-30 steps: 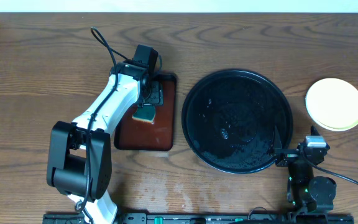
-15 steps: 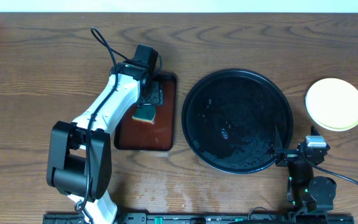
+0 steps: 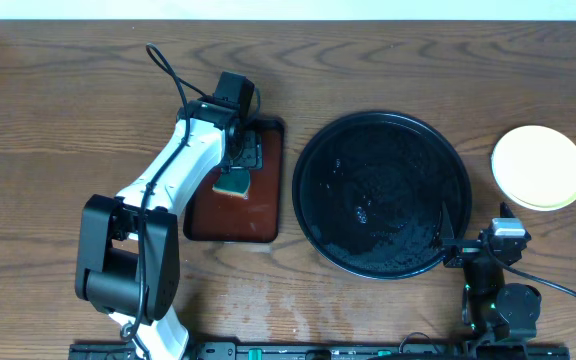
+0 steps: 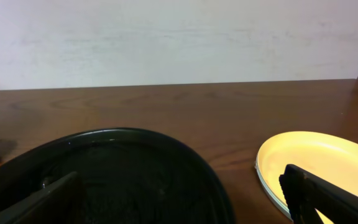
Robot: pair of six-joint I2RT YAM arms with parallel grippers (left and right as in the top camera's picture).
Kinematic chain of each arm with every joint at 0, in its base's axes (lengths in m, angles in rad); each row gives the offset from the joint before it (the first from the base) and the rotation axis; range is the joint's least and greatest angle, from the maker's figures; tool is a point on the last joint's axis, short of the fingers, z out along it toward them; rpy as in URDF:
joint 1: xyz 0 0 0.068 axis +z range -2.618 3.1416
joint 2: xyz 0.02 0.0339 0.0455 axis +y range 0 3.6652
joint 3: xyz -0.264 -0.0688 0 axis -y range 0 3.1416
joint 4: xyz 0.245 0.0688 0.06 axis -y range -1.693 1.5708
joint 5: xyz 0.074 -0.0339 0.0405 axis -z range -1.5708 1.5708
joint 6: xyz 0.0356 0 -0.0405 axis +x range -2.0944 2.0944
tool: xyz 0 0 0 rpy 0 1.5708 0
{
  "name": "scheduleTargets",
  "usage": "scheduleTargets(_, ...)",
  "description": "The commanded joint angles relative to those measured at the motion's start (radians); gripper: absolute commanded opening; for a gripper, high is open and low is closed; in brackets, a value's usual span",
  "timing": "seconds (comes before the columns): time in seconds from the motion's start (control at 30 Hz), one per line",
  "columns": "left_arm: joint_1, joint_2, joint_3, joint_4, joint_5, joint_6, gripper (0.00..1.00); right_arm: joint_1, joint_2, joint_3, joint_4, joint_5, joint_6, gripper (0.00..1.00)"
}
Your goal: Clean dirty plates on tray and stack at the side
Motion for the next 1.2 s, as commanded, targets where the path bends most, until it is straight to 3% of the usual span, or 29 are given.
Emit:
scheduleTargets(0.0, -0.009, -0.040, -0.006, -0.003, -0.009, 0.006, 0.78, 0.010, -0.007, -0.001, -0.003, 0.014, -0.004, 0.99)
scheduleTargets(0.27, 0.006, -0.352, -0.006, 0.002, -0.010, 0.006, 0.78, 0.010, -0.007, -0.002, -0.003, 0.014, -0.004, 0.99)
scheduleTargets(0.6, 0.119, -0.814, -0.053, -0.003, 0.029, 0.003, 0.79, 0.010, -0.007, -0.001, -0.003, 0.014, -0.004, 0.99)
scheduleTargets(0.9, 0.263, -1.256, -0.360, 0.010, 0.029, -0.004, 0.79, 0.010, -0.007, -0.001, -0.003, 0.014, -0.004, 0.99)
scheduleTargets(1.17, 0.327, -1.595, -0.614, 0.169, 0.029, -0.078, 0.78, 0.010, -0.007, -0.001, -0.003, 0.014, -0.004, 0.99)
